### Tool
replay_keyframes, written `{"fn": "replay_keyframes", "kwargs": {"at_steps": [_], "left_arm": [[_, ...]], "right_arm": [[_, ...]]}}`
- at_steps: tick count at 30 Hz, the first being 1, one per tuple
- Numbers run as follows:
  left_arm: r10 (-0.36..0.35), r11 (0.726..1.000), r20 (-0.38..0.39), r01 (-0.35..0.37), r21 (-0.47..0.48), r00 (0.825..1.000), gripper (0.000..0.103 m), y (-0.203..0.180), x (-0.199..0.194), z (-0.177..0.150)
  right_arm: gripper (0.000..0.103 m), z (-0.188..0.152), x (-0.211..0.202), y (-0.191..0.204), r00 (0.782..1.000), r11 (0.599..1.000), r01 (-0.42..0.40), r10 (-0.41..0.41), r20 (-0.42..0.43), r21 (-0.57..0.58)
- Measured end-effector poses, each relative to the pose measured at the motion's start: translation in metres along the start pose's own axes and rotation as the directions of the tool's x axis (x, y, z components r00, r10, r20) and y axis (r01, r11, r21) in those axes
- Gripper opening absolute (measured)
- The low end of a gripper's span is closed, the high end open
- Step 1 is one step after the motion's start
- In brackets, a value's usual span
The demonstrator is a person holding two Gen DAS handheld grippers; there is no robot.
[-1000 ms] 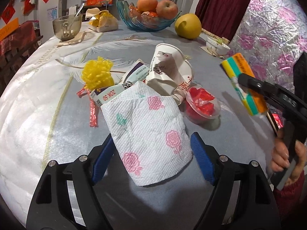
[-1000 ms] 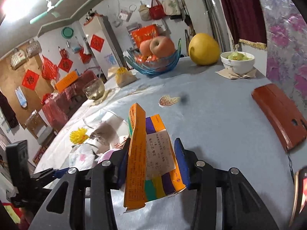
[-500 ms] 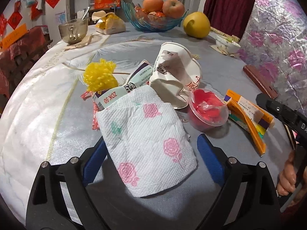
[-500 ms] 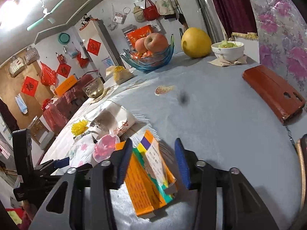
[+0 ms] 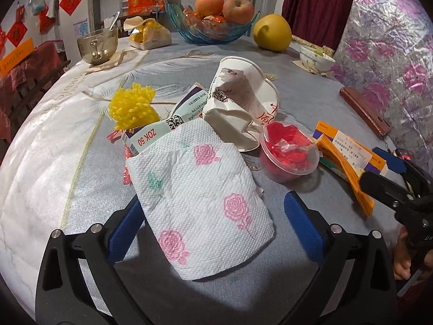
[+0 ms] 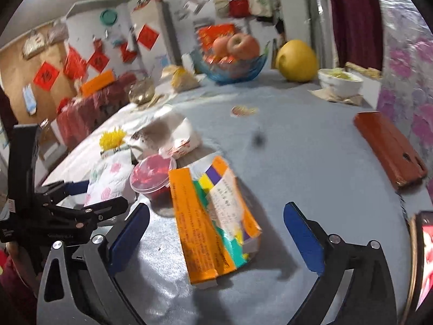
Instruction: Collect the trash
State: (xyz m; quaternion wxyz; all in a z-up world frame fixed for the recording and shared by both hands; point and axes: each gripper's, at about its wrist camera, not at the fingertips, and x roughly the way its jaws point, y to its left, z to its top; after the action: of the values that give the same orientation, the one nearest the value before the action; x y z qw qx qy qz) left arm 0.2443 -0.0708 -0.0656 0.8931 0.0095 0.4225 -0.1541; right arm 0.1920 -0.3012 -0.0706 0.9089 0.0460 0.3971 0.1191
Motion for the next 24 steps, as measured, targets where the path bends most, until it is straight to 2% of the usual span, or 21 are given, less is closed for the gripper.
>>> {"fn": "replay_keyframes", "kwargs": {"at_steps": [3,6,7,8,11,16,21,23,24], "left_arm": [[-0.001,1.000,0.001,0.001,0.002,1.000,0.096,0.000,0.000,0.000],[-0.016,1.000,0.012,0.016,-0.008,1.000,0.096,0.002,-0.001,-0.001],[-0.020,1.000,0.014,0.020,-0.010,1.000,0.096,0.003,-0.001,-0.001],[-0.021,1.000,0.015,0.021,-0.011,1.000,0.096,0.003,-0.002,-0.002],[-0.015,1.000,0.012,0.015,-0.001,1.000,0.096,0.001,-0.001,-0.002],[0.064,0.997,-0.022,-0.063,0.036,0.998,0.096,-0.011,0.003,-0.001],[0.052,0.999,-0.030,-0.052,-0.014,0.998,0.096,-0.010,0.006,0.006],[0.061,0.998,-0.024,-0.062,-0.028,0.998,0.091,-0.008,0.006,0.007],[0.077,0.997,-0.015,-0.078,-0.030,0.997,0.085,-0.007,0.004,0.006]], "right_arm": [[0.093,0.004,0.010,0.001,0.999,1.000,0.022,-0.022,-0.045,-0.007],[0.069,0.002,0.013,0.003,0.998,0.999,0.041,-0.041,-0.049,-0.013],[0.054,0.001,0.013,0.005,0.998,0.999,0.045,-0.045,-0.045,-0.017],[0.050,-0.001,0.011,0.007,0.998,0.998,0.061,-0.062,-0.030,-0.023],[0.051,-0.007,-0.002,0.011,0.991,0.991,0.131,-0.130,0.036,-0.036],[0.052,-0.015,-0.007,0.006,0.994,0.994,0.106,-0.105,0.018,-0.033],[0.052,-0.016,-0.003,-0.014,1.000,0.998,-0.018,0.019,-0.018,0.068],[0.052,-0.017,-0.002,-0.022,0.997,0.990,-0.070,0.073,-0.020,0.122],[0.052,-0.017,-0.003,-0.026,0.996,0.986,-0.088,0.091,-0.017,0.142]]}}
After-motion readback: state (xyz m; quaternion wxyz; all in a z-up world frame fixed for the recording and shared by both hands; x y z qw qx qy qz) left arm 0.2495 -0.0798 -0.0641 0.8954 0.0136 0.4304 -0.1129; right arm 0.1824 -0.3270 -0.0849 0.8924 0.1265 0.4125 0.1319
